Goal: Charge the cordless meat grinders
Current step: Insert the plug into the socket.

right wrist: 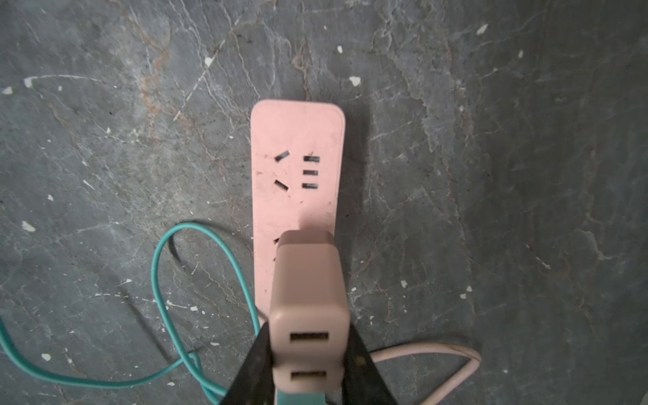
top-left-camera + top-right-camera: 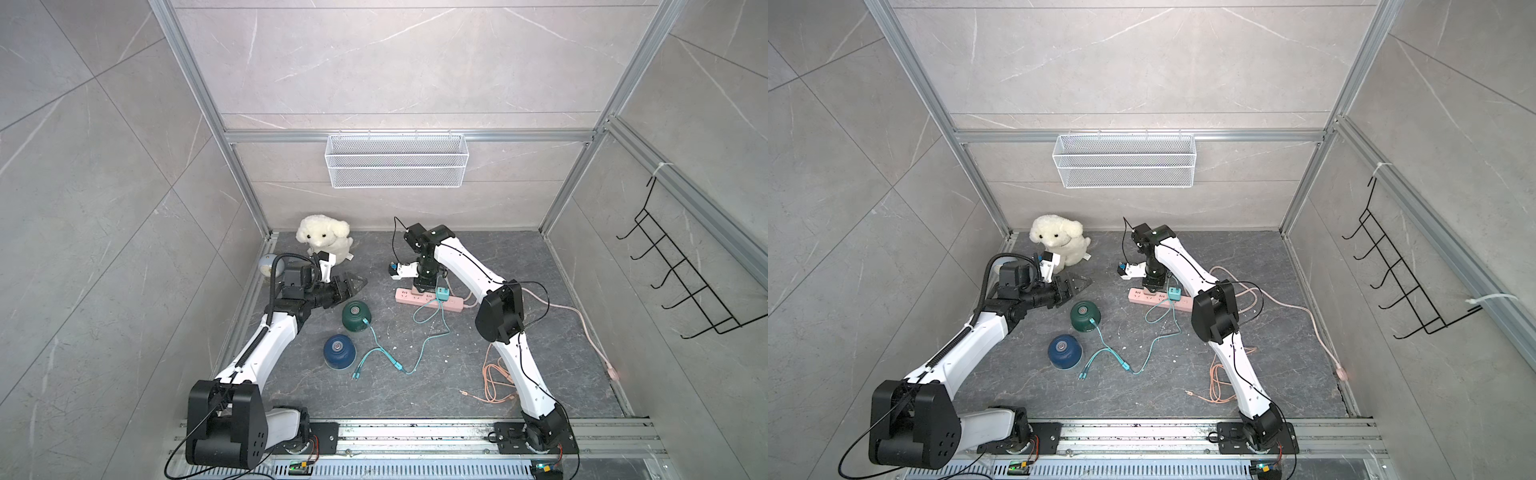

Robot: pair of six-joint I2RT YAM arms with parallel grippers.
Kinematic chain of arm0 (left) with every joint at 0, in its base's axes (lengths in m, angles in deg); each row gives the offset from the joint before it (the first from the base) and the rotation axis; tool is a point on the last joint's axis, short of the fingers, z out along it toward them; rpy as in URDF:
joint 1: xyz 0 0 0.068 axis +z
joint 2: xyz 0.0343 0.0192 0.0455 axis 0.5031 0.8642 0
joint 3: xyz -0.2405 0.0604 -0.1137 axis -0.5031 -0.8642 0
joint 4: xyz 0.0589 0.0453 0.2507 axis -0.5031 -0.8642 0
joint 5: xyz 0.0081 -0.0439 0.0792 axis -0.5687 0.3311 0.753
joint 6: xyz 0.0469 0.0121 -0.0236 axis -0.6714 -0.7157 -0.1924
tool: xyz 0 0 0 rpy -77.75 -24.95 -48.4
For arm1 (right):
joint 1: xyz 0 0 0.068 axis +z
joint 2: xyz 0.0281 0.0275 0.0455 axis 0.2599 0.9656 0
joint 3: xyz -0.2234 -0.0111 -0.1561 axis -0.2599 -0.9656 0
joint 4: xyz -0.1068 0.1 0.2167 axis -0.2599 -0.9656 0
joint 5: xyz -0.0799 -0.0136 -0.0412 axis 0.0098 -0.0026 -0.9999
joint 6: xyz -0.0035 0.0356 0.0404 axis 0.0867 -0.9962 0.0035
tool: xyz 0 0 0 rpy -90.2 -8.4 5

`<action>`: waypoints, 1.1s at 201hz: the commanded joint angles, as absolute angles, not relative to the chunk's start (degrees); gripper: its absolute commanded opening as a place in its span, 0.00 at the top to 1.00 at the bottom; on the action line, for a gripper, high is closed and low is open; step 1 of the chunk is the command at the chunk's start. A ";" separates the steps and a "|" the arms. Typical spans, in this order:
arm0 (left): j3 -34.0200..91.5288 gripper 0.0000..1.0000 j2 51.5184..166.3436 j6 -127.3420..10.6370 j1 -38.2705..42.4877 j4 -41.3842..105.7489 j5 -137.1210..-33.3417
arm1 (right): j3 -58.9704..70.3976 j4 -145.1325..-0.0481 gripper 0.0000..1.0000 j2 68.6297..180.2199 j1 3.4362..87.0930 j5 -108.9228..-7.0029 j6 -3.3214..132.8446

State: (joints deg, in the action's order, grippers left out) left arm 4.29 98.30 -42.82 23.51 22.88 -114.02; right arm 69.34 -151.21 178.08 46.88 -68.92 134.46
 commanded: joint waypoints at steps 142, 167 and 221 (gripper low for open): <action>5.14 0.15 97.74 -44.89 24.28 22.18 -114.14 | 60.86 -137.68 0.68 176.48 49.34 -69.70 126.77; 5.04 0.14 96.66 -45.23 24.23 21.54 -113.83 | 58.17 -134.45 0.52 171.40 49.46 -67.37 125.86; 5.28 0.13 94.90 -46.10 24.23 19.30 -111.39 | 45.98 -127.00 0.41 158.32 49.38 -69.60 122.59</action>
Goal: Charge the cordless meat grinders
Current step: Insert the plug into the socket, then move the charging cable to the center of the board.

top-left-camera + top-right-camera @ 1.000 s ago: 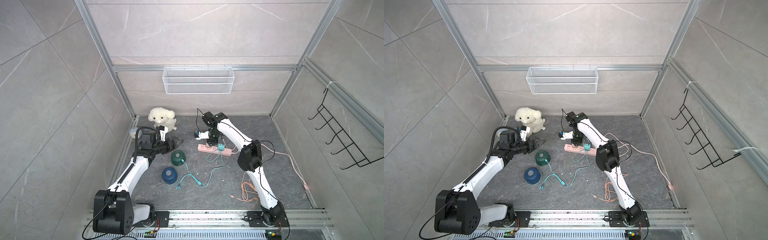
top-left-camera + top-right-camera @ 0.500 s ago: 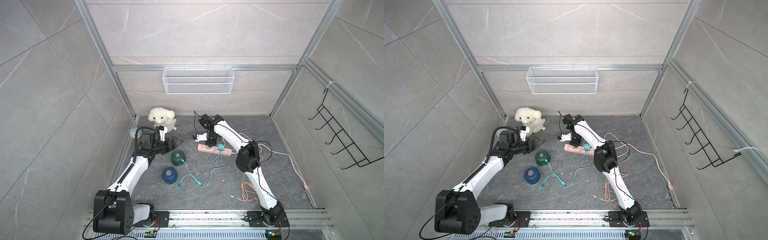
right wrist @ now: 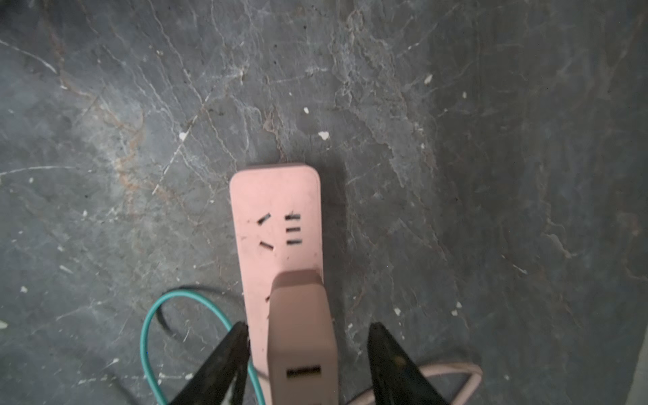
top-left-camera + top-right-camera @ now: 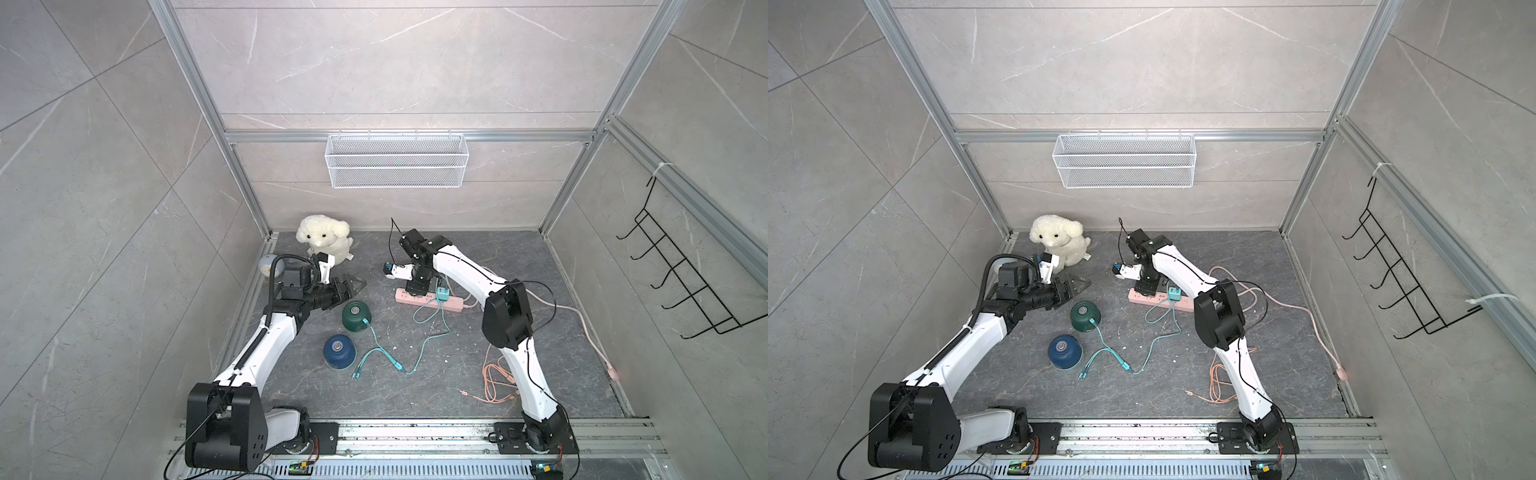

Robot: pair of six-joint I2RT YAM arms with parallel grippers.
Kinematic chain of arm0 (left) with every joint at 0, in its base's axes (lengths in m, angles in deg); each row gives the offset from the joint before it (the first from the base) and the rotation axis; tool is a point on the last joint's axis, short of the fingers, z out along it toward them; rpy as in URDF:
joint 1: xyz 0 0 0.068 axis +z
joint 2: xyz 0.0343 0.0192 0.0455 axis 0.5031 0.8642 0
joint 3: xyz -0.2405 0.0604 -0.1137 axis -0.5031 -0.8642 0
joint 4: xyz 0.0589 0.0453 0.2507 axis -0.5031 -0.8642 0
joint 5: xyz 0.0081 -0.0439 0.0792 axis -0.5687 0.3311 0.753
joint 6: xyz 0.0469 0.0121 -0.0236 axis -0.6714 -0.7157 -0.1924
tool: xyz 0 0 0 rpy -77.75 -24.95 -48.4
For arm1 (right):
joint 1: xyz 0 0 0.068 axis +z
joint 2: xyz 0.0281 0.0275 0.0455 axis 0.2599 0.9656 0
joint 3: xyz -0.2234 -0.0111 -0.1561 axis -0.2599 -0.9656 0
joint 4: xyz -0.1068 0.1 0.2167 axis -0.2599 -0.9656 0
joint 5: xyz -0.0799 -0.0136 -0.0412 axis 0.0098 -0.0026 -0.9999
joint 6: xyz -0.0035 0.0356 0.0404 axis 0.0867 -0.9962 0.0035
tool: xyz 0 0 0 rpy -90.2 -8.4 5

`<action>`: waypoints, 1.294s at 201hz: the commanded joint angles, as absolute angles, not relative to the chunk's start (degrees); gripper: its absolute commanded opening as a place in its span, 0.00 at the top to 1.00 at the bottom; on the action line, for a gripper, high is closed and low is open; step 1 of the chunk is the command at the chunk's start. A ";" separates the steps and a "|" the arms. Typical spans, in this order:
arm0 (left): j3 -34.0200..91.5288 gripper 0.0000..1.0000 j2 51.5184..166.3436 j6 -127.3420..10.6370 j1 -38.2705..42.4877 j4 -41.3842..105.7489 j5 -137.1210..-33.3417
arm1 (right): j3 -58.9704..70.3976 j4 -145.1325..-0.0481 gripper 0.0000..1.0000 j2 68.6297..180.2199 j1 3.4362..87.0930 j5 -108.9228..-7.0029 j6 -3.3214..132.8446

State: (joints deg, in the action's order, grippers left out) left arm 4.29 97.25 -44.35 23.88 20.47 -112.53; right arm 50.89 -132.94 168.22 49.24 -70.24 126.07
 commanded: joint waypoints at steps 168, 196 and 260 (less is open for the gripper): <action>13.24 0.15 105.07 -48.59 0.69 20.38 -99.44 | -18.46 -115.31 0.39 108.01 45.82 -83.53 51.29; 13.03 0.15 105.89 -48.61 0.58 21.01 -99.55 | -22.66 -116.41 0.37 110.61 45.82 -85.21 44.94; 13.48 0.14 107.47 -49.39 0.51 20.76 -99.21 | -33.83 -111.82 0.38 112.17 45.81 -78.20 34.56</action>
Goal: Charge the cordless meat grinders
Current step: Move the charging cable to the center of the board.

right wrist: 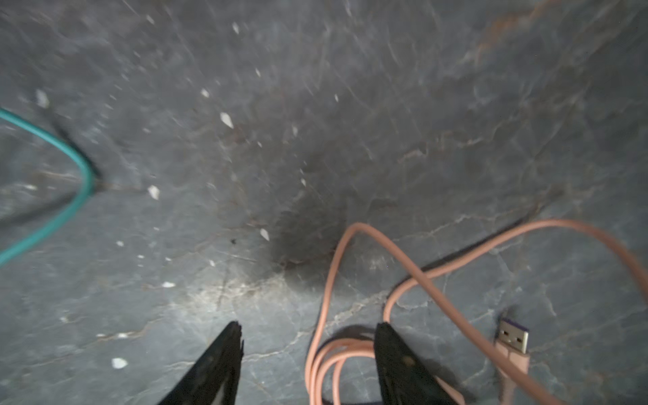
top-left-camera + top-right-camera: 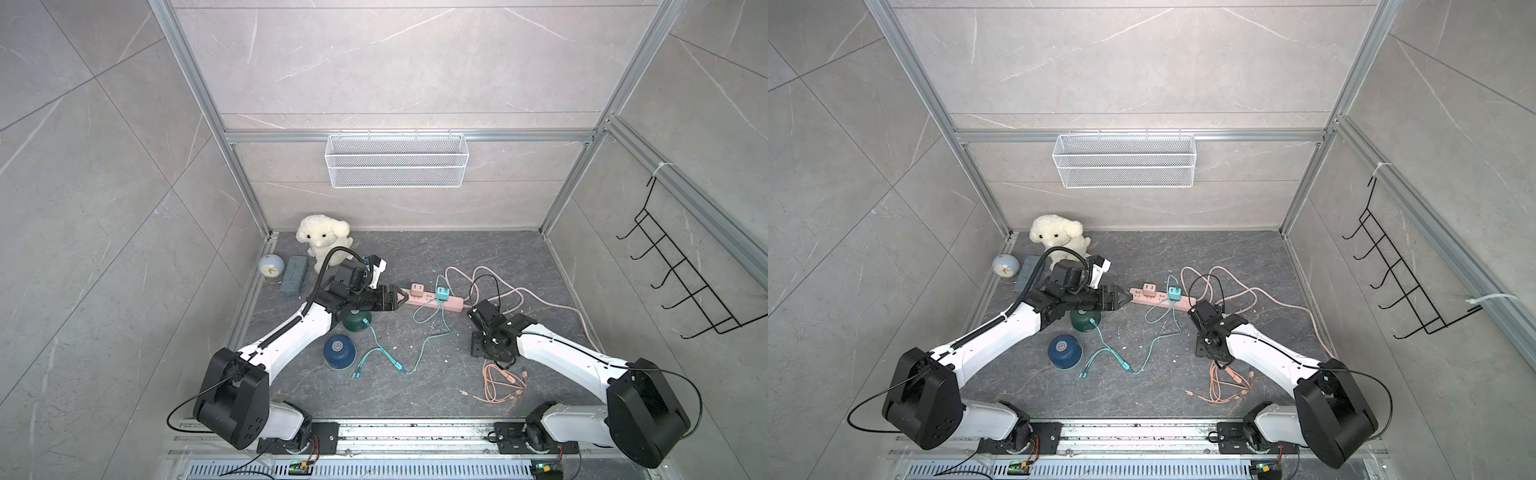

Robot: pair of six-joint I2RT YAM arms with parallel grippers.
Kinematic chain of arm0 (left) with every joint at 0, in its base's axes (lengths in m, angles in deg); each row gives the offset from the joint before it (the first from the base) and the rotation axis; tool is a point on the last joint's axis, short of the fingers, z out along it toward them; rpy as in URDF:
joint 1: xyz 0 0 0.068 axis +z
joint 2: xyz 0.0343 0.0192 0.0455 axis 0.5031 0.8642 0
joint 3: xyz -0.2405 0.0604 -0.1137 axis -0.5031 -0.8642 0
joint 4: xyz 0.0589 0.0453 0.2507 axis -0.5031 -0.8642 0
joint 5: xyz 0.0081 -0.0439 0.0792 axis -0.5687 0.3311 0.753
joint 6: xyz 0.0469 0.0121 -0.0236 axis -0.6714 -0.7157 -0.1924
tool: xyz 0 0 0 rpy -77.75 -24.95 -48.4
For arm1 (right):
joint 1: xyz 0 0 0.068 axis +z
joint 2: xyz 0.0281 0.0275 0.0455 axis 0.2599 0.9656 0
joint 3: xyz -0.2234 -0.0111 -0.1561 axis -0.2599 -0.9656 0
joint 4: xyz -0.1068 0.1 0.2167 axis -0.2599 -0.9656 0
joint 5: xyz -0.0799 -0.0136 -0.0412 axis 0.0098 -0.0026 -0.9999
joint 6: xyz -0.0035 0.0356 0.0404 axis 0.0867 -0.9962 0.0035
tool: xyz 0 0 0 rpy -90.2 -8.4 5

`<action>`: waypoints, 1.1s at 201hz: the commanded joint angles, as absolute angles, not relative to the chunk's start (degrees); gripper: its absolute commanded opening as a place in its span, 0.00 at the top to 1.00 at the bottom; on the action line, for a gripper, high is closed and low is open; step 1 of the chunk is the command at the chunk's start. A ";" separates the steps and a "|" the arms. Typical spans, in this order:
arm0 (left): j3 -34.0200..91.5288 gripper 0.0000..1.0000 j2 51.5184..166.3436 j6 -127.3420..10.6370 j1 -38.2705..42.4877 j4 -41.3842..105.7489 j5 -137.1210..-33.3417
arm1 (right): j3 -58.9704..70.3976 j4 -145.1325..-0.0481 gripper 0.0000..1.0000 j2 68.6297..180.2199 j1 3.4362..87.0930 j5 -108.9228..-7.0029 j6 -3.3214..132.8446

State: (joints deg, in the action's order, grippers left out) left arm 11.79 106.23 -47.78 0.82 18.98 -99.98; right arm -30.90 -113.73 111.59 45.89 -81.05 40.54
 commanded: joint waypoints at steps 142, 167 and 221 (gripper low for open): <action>14.10 0.14 106.04 -50.77 1.13 17.65 -95.76 | -26.01 -94.68 0.95 124.27 58.01 -67.64 42.33; 13.54 0.15 104.79 -50.68 1.81 17.23 -94.72 | -21.75 -93.79 0.95 127.43 59.75 -65.17 45.83; 14.62 0.14 105.72 -51.38 2.24 15.98 -95.04 | -19.73 -102.53 0.54 123.32 60.58 -65.75 47.76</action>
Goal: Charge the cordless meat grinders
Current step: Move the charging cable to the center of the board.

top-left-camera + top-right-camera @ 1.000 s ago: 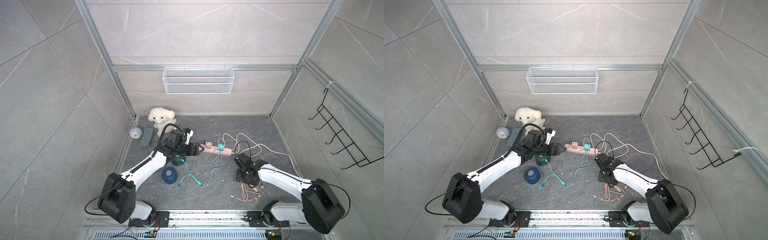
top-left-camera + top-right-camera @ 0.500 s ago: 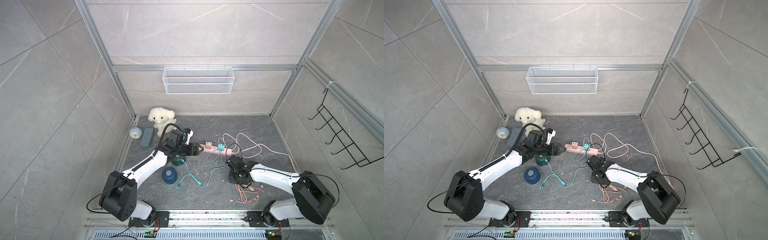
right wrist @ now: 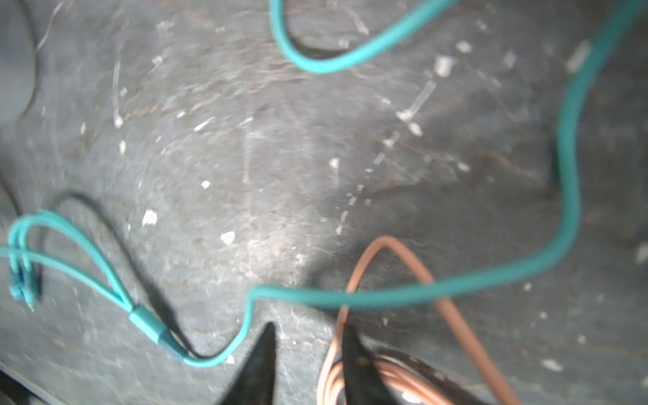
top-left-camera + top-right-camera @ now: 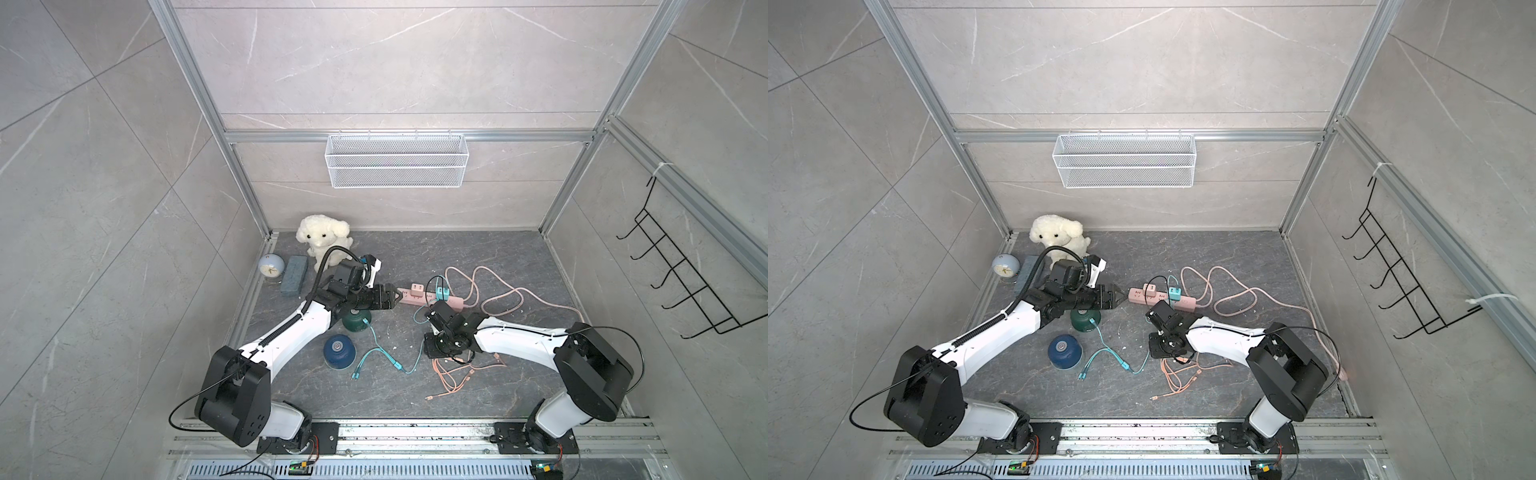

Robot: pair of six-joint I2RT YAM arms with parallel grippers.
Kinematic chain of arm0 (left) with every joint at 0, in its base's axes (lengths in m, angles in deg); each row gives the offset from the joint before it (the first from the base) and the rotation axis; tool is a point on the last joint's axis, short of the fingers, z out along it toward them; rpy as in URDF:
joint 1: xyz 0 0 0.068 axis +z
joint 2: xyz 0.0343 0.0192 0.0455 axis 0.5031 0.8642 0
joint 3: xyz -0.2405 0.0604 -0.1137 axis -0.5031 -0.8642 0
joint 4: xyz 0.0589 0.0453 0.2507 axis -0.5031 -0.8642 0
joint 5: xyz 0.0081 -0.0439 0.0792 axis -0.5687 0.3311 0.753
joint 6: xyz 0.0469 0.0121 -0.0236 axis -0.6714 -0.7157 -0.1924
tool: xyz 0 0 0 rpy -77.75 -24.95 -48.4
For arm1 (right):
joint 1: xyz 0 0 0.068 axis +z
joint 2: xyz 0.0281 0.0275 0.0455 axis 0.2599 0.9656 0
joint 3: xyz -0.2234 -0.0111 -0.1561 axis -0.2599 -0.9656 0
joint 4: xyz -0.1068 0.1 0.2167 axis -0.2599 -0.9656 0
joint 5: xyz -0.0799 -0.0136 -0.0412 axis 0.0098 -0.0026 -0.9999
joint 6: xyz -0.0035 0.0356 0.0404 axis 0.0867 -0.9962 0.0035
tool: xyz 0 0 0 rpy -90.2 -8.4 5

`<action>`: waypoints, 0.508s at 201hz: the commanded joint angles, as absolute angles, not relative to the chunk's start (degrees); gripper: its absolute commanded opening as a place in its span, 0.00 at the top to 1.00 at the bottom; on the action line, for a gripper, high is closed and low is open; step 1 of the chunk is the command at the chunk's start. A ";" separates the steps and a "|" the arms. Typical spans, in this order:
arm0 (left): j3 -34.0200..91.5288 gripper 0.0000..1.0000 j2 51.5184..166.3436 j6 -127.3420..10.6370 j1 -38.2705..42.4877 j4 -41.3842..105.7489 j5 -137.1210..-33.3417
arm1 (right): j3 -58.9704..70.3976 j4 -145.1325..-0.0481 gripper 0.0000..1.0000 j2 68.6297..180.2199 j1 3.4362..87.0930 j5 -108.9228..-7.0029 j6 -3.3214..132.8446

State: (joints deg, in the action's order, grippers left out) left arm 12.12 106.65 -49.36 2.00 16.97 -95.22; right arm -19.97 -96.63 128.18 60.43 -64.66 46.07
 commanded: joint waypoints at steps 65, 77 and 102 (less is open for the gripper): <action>15.96 0.15 108.08 -51.11 2.17 17.28 -97.63 | -21.71 -119.02 0.50 109.54 52.04 -78.10 44.00; 16.18 0.15 108.78 -51.00 2.08 17.69 -98.35 | -22.79 -119.01 0.51 108.53 49.13 -78.52 44.49; 17.06 0.15 110.20 -51.01 1.82 17.71 -99.62 | -24.87 -116.94 0.54 110.13 43.80 -77.50 47.47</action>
